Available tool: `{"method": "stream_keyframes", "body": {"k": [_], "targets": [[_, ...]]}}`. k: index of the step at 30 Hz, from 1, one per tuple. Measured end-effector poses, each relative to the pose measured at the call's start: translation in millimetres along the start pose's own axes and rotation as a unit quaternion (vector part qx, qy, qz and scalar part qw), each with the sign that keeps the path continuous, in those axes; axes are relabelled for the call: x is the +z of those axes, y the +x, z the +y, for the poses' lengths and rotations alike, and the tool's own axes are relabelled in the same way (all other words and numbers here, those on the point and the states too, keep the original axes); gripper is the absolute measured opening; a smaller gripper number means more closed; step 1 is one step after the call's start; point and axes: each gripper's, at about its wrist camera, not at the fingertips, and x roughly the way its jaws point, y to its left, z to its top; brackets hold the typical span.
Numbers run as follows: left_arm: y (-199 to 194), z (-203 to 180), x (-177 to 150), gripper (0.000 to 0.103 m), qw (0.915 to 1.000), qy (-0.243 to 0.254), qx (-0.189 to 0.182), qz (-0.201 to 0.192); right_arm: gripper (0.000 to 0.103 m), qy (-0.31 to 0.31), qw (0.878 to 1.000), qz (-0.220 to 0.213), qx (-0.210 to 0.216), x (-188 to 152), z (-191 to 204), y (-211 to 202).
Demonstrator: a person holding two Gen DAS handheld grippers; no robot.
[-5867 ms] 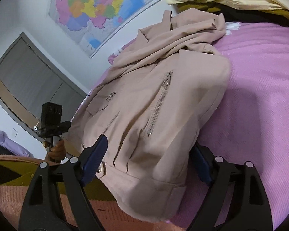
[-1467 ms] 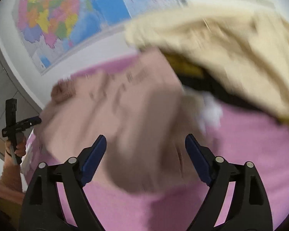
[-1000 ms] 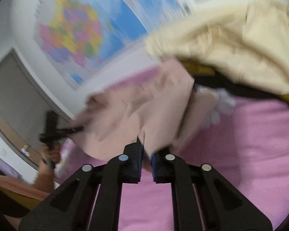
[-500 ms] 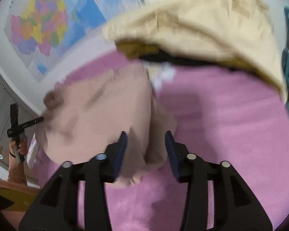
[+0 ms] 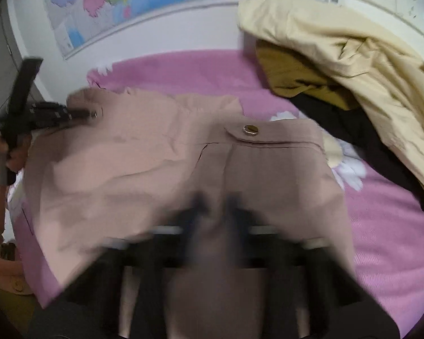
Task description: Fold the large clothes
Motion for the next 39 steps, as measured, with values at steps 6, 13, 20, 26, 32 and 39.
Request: {"method": "stream_keyframes", "body": {"k": [6, 13, 20, 26, 32, 39], "targets": [[-9, 16, 28, 0.009, 0.9976, -0.049, -0.035, -0.034, 0.002, 0.037, 0.992, -0.120, -0.007, 16, -14, -48], [29, 20, 16, 0.043, 0.9987, -0.045, 0.016, 0.016, 0.004, 0.060, 0.997, -0.030, -0.022, 6, -29, 12], [-43, 27, -23, 0.057, 0.9963, -0.038, 0.027, -0.072, 0.028, 0.080, 0.995, -0.067, 0.000, -3, -32, -22], [-71, -1, -66, 0.057, 0.9954, 0.005, -0.018, -0.094, 0.039, 0.064, 0.993, -0.094, 0.033, -26, -19, -52], [-29, -13, -91, 0.058, 0.9987, -0.006, -0.025, -0.044, 0.033, 0.077, 0.996, -0.054, -0.009, -46, -28, -21], [-20, -11, -96, 0.064, 0.9979, -0.040, -0.008, -0.050, 0.046, 0.118, 0.990, -0.075, 0.015, -51, -39, -31]]}}
